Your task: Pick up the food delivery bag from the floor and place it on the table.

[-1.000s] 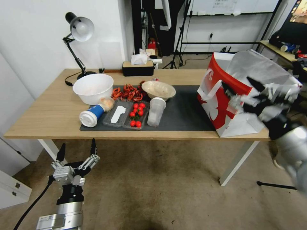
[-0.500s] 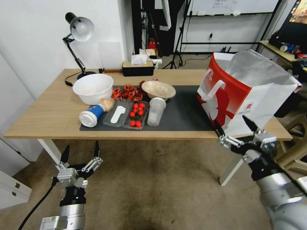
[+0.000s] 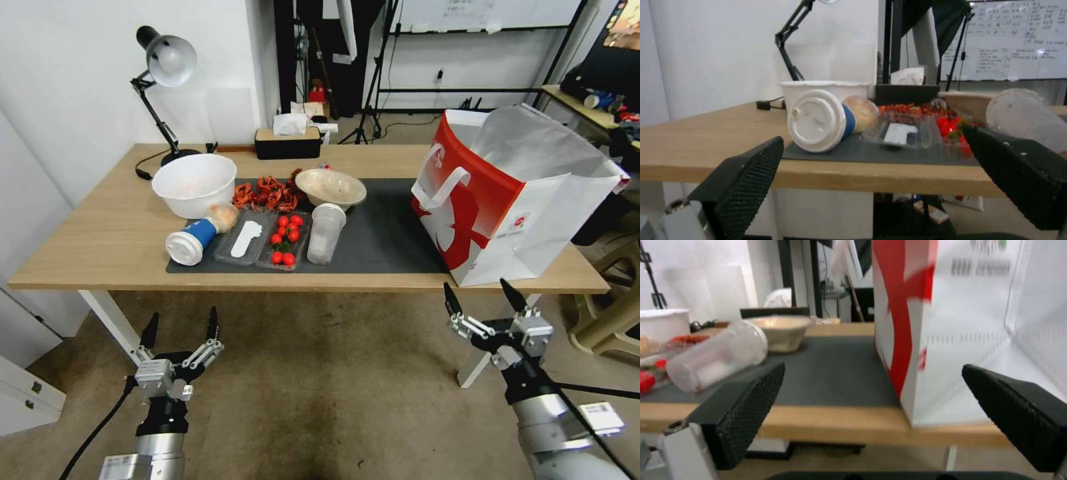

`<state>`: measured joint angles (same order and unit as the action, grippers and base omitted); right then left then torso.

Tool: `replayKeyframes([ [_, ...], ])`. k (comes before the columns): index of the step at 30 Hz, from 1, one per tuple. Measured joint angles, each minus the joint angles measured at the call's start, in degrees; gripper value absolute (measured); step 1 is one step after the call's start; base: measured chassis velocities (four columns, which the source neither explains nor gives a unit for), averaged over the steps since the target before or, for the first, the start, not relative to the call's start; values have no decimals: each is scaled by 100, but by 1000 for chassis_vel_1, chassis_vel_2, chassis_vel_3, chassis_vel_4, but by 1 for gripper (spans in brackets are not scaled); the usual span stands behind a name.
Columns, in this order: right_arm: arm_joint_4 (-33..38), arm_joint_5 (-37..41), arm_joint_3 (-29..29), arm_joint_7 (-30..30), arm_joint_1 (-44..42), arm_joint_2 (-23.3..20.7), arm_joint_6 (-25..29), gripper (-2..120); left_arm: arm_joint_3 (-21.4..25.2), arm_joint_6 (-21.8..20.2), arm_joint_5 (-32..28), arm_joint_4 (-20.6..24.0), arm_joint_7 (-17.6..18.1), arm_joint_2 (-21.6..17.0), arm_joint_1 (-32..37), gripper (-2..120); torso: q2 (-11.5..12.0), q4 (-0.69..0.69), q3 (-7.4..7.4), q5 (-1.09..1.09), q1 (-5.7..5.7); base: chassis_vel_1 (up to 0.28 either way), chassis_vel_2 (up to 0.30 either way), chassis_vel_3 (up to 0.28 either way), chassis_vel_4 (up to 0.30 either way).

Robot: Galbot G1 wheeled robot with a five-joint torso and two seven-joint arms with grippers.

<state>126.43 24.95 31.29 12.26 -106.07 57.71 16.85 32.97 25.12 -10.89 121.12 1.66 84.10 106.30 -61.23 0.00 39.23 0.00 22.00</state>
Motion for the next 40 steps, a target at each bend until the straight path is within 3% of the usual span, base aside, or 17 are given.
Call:
replayKeyframes([
  [40, -248, 48, -151, -138, 90, 82, -47, 100, -70, 68, 74, -247, 82, -61, -46, 100, 0, 0, 0, 0, 1, 0, 0, 0, 0],
])
